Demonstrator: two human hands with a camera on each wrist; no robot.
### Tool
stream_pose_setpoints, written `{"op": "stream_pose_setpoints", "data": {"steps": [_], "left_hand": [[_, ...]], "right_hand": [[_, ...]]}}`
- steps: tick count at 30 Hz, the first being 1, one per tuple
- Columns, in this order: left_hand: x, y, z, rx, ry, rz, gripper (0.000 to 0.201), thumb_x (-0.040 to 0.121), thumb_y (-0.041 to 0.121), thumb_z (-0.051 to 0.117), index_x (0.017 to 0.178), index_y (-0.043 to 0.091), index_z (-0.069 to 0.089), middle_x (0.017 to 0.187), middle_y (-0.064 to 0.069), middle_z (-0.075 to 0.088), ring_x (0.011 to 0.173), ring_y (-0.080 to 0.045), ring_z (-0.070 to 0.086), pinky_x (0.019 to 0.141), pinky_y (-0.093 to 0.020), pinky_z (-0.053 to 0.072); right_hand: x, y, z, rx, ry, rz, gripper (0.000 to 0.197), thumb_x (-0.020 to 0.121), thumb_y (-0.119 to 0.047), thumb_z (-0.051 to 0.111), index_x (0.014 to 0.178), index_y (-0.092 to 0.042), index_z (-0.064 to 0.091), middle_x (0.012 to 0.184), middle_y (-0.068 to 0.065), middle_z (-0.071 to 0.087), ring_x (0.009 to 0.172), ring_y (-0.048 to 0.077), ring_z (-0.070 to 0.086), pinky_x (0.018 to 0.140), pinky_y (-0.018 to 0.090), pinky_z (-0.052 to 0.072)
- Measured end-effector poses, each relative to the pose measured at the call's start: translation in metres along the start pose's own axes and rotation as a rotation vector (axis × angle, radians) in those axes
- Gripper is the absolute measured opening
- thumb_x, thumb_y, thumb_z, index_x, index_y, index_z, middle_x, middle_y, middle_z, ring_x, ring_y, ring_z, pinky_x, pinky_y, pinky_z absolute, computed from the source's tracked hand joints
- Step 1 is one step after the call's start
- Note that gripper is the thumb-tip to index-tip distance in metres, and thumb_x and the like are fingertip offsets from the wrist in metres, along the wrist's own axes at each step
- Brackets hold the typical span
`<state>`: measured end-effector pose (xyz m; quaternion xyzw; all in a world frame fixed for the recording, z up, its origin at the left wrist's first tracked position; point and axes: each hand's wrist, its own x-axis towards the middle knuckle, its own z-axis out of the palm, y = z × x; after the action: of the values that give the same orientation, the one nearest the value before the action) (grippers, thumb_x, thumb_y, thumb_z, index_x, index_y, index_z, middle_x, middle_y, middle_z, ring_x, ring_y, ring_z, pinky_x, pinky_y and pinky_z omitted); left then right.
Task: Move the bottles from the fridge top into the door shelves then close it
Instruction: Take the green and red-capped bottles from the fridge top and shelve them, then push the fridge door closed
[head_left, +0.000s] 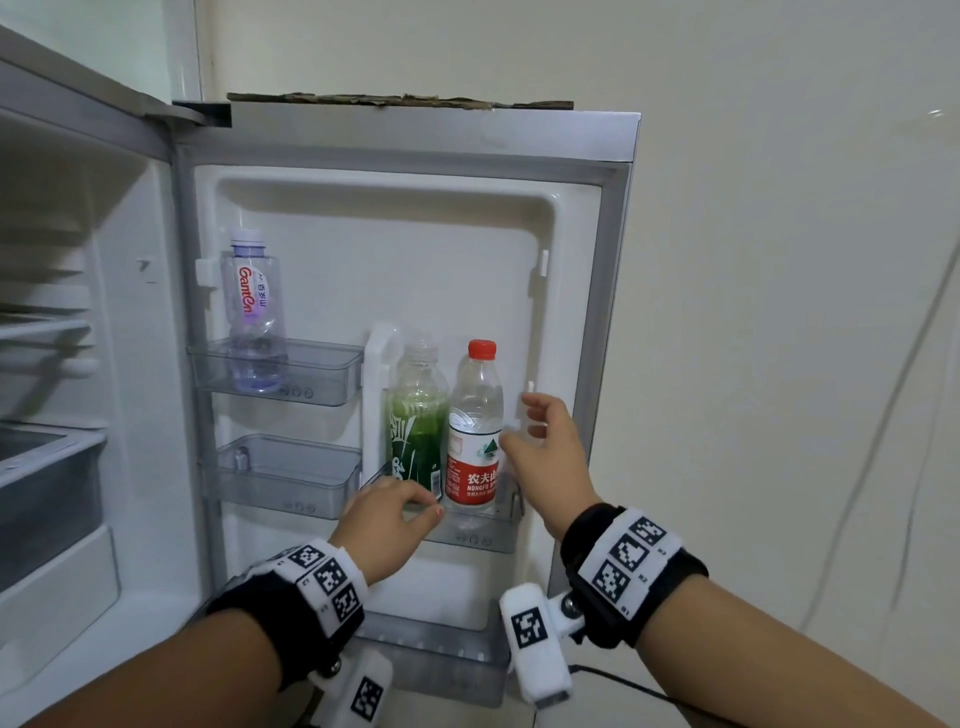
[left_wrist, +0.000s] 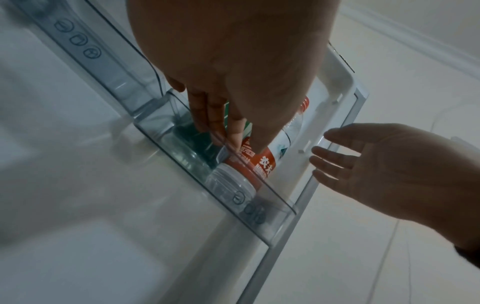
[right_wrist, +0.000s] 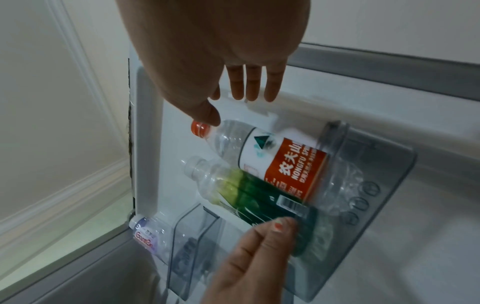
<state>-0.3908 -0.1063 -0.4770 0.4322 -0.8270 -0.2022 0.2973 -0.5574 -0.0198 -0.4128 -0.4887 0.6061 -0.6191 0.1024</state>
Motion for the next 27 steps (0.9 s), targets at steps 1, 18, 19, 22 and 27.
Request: {"op": "stream_pose_setpoints", "data": {"steps": [1, 18, 19, 22, 27], "left_hand": [[-0.001, 0.0, -0.001, -0.004, 0.002, -0.001, 0.023, 0.086, 0.047, 0.056, 0.1, 0.032, 0.067, 0.113, 0.003, 0.064, 0.111, -0.016, 0.056, 0.101, -0.035, 0.043], [-0.104, -0.036, -0.086, -0.15, 0.081, 0.027, 0.014, 0.09, 0.034, 0.058, 0.097, 0.028, 0.069, 0.105, 0.007, 0.059, 0.098, -0.006, 0.058, 0.084, -0.018, 0.04], [-0.112, -0.037, -0.097, -0.171, 0.103, 0.038, 0.013, 0.09, 0.033, 0.059, 0.097, 0.028, 0.069, 0.105, 0.008, 0.058, 0.096, -0.003, 0.056, 0.081, -0.014, 0.037], [-0.138, -0.039, -0.133, -0.236, 0.17, 0.075, 0.012, 0.09, 0.031, 0.061, 0.096, 0.027, 0.07, 0.108, 0.008, 0.059, 0.099, 0.001, 0.056, 0.083, -0.007, 0.034], [-0.183, -0.032, -0.181, -0.276, 0.276, 0.191, 0.013, 0.088, 0.025, 0.063, 0.087, 0.038, 0.065, 0.106, 0.01, 0.057, 0.087, 0.025, 0.049, 0.078, 0.007, 0.031]], "right_hand": [[0.001, -0.003, -0.003, 0.008, 0.015, -0.004, 0.048, 0.086, -0.014, 0.063, 0.13, -0.023, 0.047, 0.134, 0.0, 0.049, 0.12, 0.015, 0.049, 0.1, 0.03, 0.043], [-0.035, -0.107, -0.028, 0.249, 0.408, 0.046, 0.059, 0.087, -0.045, 0.052, 0.142, -0.029, 0.037, 0.148, -0.002, 0.039, 0.133, 0.018, 0.04, 0.113, 0.041, 0.035], [-0.041, -0.114, -0.025, 0.285, 0.395, 0.043, 0.057, 0.09, -0.046, 0.05, 0.143, -0.028, 0.037, 0.147, -0.003, 0.041, 0.131, 0.015, 0.042, 0.112, 0.035, 0.034], [-0.065, -0.136, -0.008, 0.364, 0.406, 0.004, 0.051, 0.095, -0.048, 0.043, 0.14, -0.024, 0.04, 0.143, -0.004, 0.046, 0.125, 0.01, 0.045, 0.108, 0.028, 0.035], [-0.118, -0.167, 0.017, 0.429, 0.447, -0.043, 0.041, 0.097, -0.042, 0.042, 0.135, -0.026, 0.043, 0.127, -0.005, 0.054, 0.111, 0.009, 0.052, 0.092, 0.022, 0.04]]}}
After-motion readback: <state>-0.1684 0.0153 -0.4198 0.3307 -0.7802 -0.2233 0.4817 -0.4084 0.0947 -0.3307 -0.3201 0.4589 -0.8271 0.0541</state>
